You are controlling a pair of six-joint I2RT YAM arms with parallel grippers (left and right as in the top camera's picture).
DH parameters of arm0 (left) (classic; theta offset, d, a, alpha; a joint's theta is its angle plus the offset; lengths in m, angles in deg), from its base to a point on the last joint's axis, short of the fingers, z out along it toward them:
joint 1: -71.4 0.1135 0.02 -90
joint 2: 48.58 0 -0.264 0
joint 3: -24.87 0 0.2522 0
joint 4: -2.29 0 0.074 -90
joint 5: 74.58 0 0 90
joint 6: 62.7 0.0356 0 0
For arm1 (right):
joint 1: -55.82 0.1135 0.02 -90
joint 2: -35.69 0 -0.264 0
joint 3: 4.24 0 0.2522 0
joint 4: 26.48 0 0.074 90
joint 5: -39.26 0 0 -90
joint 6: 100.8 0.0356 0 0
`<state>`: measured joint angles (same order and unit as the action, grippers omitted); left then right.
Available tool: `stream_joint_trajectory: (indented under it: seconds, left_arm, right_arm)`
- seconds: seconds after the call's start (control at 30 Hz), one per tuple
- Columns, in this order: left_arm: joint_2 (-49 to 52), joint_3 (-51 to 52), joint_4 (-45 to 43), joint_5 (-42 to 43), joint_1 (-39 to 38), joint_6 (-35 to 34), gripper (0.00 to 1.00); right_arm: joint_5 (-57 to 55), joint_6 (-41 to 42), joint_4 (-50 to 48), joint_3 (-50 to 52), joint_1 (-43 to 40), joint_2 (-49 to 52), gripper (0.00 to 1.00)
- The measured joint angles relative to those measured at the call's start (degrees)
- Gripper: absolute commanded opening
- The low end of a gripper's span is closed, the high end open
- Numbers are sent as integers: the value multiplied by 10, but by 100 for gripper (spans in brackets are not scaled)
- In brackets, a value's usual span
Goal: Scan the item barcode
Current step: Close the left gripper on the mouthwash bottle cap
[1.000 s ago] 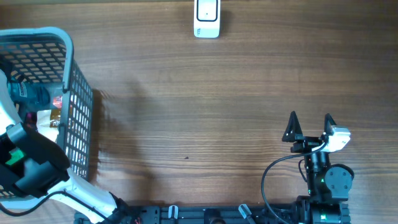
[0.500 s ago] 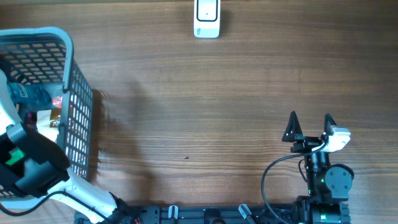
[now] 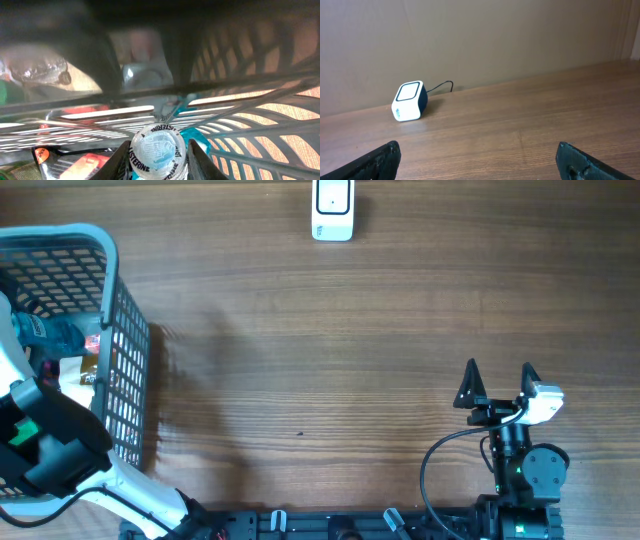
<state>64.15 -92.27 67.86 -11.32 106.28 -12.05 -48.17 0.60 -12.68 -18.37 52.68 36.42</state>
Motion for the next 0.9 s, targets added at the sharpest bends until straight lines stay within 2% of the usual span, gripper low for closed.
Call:
stream_joint_trajectory:
  seconds: [0.37, 0.5, 0.63, 0.67, 0.7, 0.77, 0.8, 0.83, 0.9]
  left_arm:
    - [-15, -1, 16, 14, 0, 0, 29]
    - [-43, 3, 20, 19, 0, 0, 31]
    - [-84, 3, 20, 19, 0, 0, 29]
    - [-93, 3, 20, 19, 0, 0, 31]
    - [-101, 3, 21, 19, 0, 0, 37]
    - [-114, 3, 25, 19, 0, 1, 41]
    - [-116, 3, 29, 19, 0, 0, 54]
    - [-116, 3, 36, 19, 0, 0, 72]
    - [-116, 3, 44, 20, 0, 0, 88]
  right_arm:
    - [0, 0, 0, 0, 0, 0, 100]
    - [0, 0, 0, 0, 0, 0, 100]
    - [0, 0, 0, 0, 0, 0, 100]
    - [0, 0, 0, 0, 0, 0, 100]
    - [0, 0, 0, 0, 0, 0, 100]
    - [0, 0, 0, 0, 0, 0, 99]
    - [0, 0, 0, 0, 0, 0, 100]
    - [0, 0, 0, 0, 0, 0, 100]
    - [0, 0, 0, 0, 0, 0, 100]
